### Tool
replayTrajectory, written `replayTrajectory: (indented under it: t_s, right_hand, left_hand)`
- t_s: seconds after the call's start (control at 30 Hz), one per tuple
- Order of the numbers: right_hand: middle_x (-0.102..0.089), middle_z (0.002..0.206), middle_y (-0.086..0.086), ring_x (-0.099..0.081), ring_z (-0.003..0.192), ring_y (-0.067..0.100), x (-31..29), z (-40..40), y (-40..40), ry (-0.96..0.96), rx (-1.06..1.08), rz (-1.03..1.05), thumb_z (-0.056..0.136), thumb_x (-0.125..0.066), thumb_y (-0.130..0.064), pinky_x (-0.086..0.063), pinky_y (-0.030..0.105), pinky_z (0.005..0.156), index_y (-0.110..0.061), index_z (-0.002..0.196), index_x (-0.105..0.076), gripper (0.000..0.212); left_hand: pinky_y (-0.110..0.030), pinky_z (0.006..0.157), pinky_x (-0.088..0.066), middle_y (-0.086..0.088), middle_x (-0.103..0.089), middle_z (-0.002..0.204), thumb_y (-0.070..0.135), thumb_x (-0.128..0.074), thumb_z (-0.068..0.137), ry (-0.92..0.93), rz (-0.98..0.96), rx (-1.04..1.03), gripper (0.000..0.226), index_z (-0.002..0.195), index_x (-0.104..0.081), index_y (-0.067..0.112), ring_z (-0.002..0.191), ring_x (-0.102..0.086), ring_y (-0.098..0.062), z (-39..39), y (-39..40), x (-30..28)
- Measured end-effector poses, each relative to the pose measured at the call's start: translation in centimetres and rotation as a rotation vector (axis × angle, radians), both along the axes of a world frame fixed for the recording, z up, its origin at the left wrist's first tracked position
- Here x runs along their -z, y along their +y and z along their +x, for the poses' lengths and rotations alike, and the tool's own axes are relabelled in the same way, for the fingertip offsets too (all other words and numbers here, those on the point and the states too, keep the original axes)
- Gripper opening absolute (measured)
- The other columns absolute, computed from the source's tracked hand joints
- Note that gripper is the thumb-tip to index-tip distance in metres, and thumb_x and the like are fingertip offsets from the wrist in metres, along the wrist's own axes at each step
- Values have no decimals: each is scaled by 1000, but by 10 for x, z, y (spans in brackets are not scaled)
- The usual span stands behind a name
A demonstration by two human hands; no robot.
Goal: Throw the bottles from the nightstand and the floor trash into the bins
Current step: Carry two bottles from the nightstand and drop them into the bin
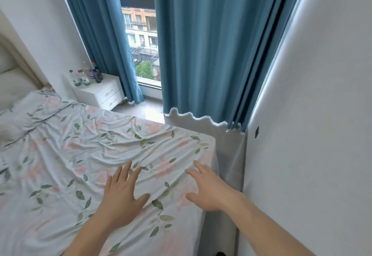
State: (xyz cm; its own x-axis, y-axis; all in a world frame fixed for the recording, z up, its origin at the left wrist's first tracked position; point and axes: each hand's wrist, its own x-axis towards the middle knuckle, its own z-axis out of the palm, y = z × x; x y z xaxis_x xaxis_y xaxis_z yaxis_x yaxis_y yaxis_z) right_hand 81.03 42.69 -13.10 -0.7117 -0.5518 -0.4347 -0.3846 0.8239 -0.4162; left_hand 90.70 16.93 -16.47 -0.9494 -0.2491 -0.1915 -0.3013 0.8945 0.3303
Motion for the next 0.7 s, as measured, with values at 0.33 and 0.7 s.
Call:
replayTrajectory:
  t_s: [0.33, 0.7]
  right_hand:
    - [9, 171, -8, 4, 158, 21, 9, -174, -69, 6, -344, -5, 99, -56, -46, -12, 47, 128, -35, 162, -15, 76]
    - [6, 171, -5, 1, 158, 20, 2, -404, -83, 53, -572, -13, 96, -57, -50, -13, 45, 128, -34, 161, -19, 78]
  left_hand:
    - [-43, 128, 1, 12, 18, 168, 64, -49, 96, -6, -5, -281, 80, 161, -10, 38, 157, 17, -20, -90, -15, 5]
    - [-42, 128, 2, 13, 16, 169, 62, -48, 98, 14, 30, -477, 75, 160, -13, 40, 156, 16, -17, -282, 13, -14]
